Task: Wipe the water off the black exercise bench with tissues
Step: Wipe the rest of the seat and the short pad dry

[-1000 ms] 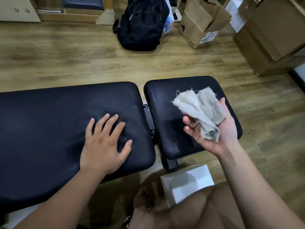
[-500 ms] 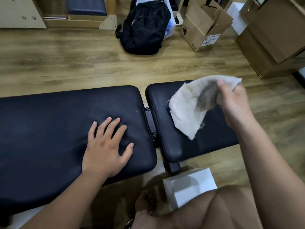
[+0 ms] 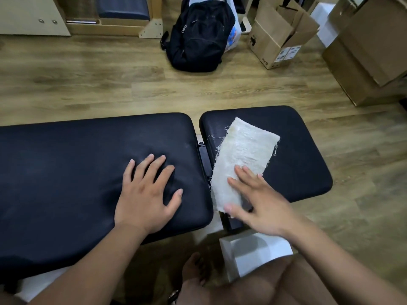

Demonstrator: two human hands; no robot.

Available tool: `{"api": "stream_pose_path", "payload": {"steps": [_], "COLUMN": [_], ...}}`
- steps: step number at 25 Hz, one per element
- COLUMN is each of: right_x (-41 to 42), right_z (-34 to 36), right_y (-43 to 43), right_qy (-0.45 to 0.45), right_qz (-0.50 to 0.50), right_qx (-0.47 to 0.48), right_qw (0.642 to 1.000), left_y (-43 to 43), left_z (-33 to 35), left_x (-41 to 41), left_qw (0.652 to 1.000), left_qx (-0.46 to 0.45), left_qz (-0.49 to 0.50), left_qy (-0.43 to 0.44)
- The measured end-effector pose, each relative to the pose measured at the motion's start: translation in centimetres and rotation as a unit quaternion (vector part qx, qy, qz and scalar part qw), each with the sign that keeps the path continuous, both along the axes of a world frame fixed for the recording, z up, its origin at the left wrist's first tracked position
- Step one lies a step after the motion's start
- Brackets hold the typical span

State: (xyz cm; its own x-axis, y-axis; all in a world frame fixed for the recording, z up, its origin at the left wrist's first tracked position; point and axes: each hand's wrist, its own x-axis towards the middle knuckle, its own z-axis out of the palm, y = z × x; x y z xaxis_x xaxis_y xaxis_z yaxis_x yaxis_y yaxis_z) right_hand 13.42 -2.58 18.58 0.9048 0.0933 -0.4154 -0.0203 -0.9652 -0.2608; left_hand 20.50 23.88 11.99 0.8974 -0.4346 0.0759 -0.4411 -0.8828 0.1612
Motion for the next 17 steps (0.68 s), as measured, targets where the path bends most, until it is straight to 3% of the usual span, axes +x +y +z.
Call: {"api": "stream_pose_path", "payload": {"steps": [3,5,9,15,17], "right_x": [3.8,6.5,11.5,17.7,15.3], "right_z": [1.0,-1.0,-5.7,-5.1,-5.2], "right_y": [1.2,2.4,1.0,-0.5,1.5], "right_qy": [-0.084,-0.083,-0.084,-0.062,-0.085], "right_qz": [-0.171,-0.212,-0.217,-0.246,-0.191], "right_qx": [0.054,-0.018,-0.141,-0.124,-0.115], "right_qw": [0.98,0.974,0.962,0.959,0.971], "left_y": [0.1,0.1,0.0,0.1,0.1], "left_z": [0.0,-0.1,-0.2,0.1,0.3], "left_x": [0.0,0.0,0.1,0.0,0.0], "left_qw": [1.0,1.0,1.0,1.0,1.0], "left_qx": [-0.002,-0.005,-0.016,-0.005,-0.006], "left_qz": [0.0,0.0,0.004,-0.001,-0.001], "left_qy": [0.001,-0.003,-0.009,-0.001,0.002]}}
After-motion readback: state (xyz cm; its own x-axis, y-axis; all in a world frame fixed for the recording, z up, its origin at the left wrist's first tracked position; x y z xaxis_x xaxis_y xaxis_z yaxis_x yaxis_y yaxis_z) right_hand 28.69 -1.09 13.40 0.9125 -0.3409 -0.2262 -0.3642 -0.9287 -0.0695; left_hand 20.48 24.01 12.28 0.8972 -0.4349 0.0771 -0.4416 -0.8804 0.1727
